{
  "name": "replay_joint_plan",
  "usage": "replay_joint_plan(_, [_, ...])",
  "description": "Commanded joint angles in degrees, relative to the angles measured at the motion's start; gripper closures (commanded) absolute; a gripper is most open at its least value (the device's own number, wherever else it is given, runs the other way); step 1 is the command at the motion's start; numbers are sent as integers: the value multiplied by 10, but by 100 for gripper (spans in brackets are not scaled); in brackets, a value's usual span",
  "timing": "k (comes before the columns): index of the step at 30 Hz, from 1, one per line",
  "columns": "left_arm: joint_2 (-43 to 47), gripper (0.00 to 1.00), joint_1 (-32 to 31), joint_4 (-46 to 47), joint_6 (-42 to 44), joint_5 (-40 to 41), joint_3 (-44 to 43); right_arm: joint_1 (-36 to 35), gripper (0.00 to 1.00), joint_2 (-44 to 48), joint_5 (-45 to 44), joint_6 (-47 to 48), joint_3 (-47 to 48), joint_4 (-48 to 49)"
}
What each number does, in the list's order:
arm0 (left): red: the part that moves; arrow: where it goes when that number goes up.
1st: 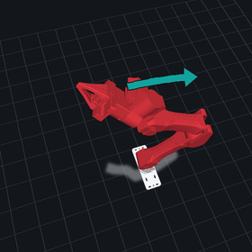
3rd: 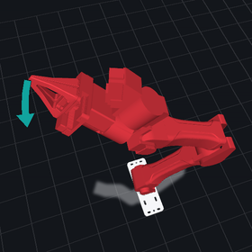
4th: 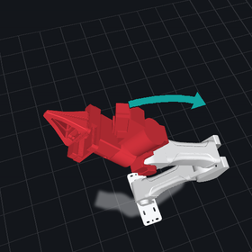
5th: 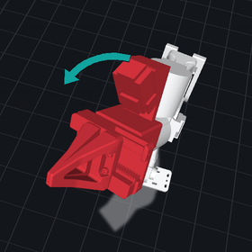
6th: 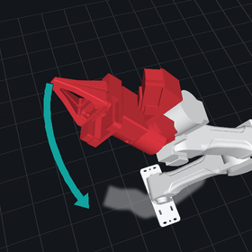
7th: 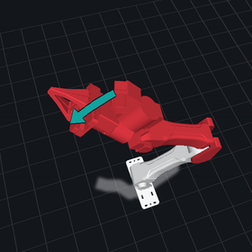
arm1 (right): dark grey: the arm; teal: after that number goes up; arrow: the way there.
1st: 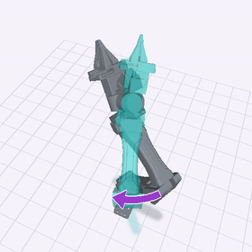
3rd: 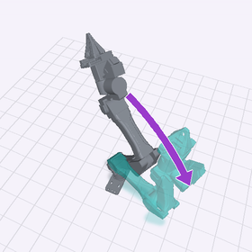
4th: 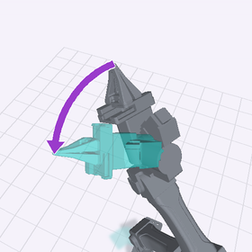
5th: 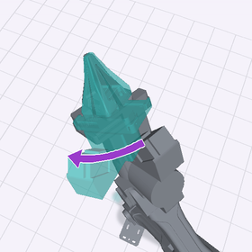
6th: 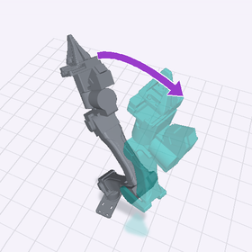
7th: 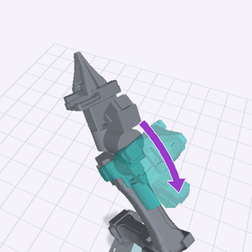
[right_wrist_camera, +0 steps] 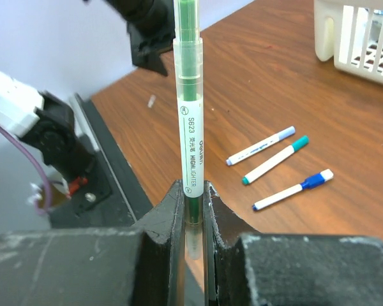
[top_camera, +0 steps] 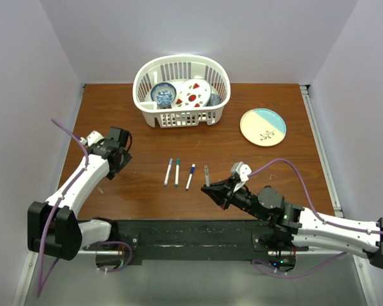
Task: Insert the pens into the pen caps
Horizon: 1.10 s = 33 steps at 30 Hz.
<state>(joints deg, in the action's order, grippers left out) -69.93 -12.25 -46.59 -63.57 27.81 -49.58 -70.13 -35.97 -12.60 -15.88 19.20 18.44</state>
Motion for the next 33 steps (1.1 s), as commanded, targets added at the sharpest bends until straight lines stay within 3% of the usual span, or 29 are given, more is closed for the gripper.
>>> replay_joint_plan(1, [-9,31,39,-53,-99,66,25,-2,100,18,-47,-78,4,-9])
replay_joint_plan(9, [-32,31,95,-68,-148,84,64,-1,100,-10,-54,-82,38,-71])
replay_joint_plan(15, [-19,31,123,1,-154,91,116,-1,100,-25,-46,-79,45,-94])
replay_joint_plan(22, [-60,30,172,67,-113,68,106,0,100,-25,-17,-72,50,-115])
replay_joint_plan(29, [-121,39,190,77,-112,38,113,0,100,-25,21,-72,47,-116])
replay_joint_plan(33, [-131,51,200,77,-113,45,118,0,100,-8,10,-71,45,-118])
